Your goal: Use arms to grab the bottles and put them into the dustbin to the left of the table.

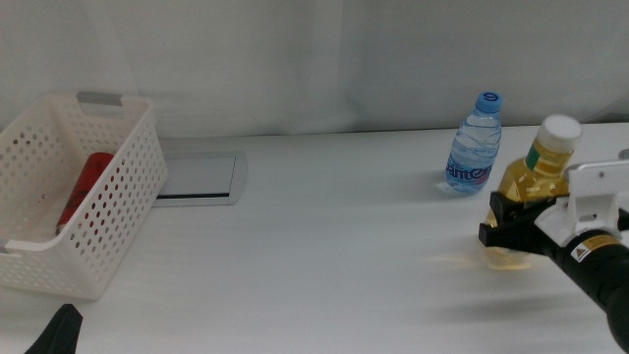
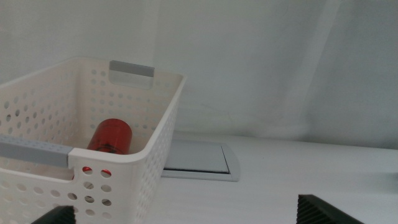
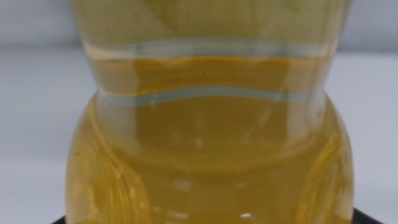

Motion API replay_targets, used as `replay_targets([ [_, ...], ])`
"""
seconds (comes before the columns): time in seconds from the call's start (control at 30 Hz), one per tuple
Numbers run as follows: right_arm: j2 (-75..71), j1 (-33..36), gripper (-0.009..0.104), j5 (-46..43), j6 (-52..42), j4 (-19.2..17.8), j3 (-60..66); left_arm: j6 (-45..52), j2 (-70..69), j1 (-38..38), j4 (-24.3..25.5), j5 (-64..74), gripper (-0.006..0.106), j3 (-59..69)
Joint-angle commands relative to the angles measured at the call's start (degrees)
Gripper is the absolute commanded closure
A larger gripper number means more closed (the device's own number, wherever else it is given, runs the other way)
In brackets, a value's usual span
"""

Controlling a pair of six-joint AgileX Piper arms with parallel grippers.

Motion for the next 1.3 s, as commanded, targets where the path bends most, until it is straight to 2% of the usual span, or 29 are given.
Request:
replay_targets([
  [0.0,-5.0,0.5,0.098,-4.5,0.5,-5.1,-0.5,-0.1,-0.4,-0.4,-0.6,-0.4,0.007,2.2],
  [0.07,-11.6,2.9,0.098,2.3,0.3,-8.2,-1.8,-0.1,-0.4,-0.4,-0.6,-0.4,0.007,2.2],
  [0.23,-15.7,9.3,0.098,6.7,1.4,-14.4,-3.9,-0.1,-0.4,-0.4,-0.6,-0.4,0.007,2.2],
  [0.37,-15.1,16.2,0.098,10.0,2.0,-14.4,-5.3,-0.1,-0.4,-0.4,-0.6,-0.4,0.007,2.2],
  [0.47,-14.0,20.9,0.098,8.5,2.4,-14.2,-5.4,-0.1,-0.4,-0.4,-0.6,-0.4,0.007,2.2],
  [0.57,-12.0,24.1,0.098,9.3,7.9,-13.5,-5.4,-0.1,-0.4,-0.4,-0.6,-0.4,0.007,2.2],
  [0.63,-10.1,25.7,0.098,9.6,8.3,-13.5,-5.4,-0.1,-0.4,-0.4,-0.6,-0.4,0.007,2.2],
  [0.9,-2.3,26.4,0.098,4.6,8.5,-12.9,-5.4,-0.1,-0.4,-0.4,-0.6,-0.4,0.007,2.2],
  [1.27,0.3,26.4,0.098,4.8,9.4,-13.2,-5.4,-0.1,-0.4,-0.4,-0.6,-0.4,0.007,2.2],
])
